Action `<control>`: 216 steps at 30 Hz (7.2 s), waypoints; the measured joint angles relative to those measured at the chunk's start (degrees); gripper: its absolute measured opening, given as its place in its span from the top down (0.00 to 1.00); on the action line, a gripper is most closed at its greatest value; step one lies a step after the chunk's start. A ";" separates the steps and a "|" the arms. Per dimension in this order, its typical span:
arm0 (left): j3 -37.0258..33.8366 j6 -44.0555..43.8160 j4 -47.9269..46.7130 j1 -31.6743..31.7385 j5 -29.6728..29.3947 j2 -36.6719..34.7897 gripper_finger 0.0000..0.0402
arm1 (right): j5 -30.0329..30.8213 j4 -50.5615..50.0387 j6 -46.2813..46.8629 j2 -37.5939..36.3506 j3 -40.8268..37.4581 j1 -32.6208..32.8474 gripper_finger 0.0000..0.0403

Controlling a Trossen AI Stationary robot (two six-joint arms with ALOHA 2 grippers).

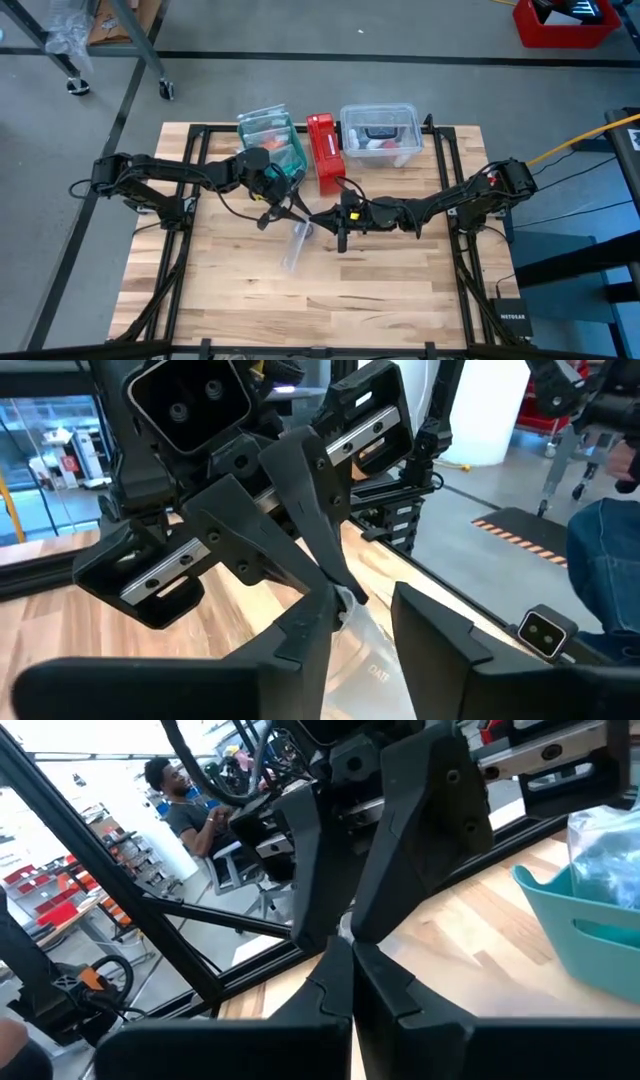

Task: Roll bandage
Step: Close the transparent zip bag

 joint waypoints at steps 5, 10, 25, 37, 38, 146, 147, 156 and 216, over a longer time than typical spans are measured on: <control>0.00 1.15 -0.28 0.00 -0.15 0.00 0.83 | -0.07 -1.53 -0.55 0.00 0.52 0.04 1.00; 0.00 2.09 -0.67 0.00 -0.31 0.00 0.97 | -0.13 -1.68 -0.55 0.02 0.54 0.06 1.00; -0.07 2.82 -0.83 -0.02 -3.05 0.07 1.00 | 0.05 -3.64 2.39 0.02 0.65 0.06 0.98; -0.07 3.25 -0.42 -0.02 -3.09 0.07 1.00 | 0.02 -3.27 3.75 0.02 0.65 0.06 0.98; -0.07 3.42 -0.44 -0.02 -2.90 0.07 1.00 | 0.02 -3.24 3.80 0.02 0.65 0.06 0.98; 0.02 -2.28 5.00 -4.15 -6.92 0.11 0.63 | -6.67 -5.11 5.07 0.11 0.57 0.04 0.95; 0.02 -2.27 5.04 -4.15 -7.05 0.13 0.64 | -7.18 -4.38 5.05 0.11 0.57 0.04 0.95; 0.02 -2.23 5.26 -4.17 -6.69 0.20 0.68 | -9.14 -8.56 2.07 0.07 4.44 0.04 0.95; 6.29 10.76 16.72 2.71 -31.63 0.15 1.00 | -5.53 -15.20 8.29 -0.02 7.01 0.04 0.92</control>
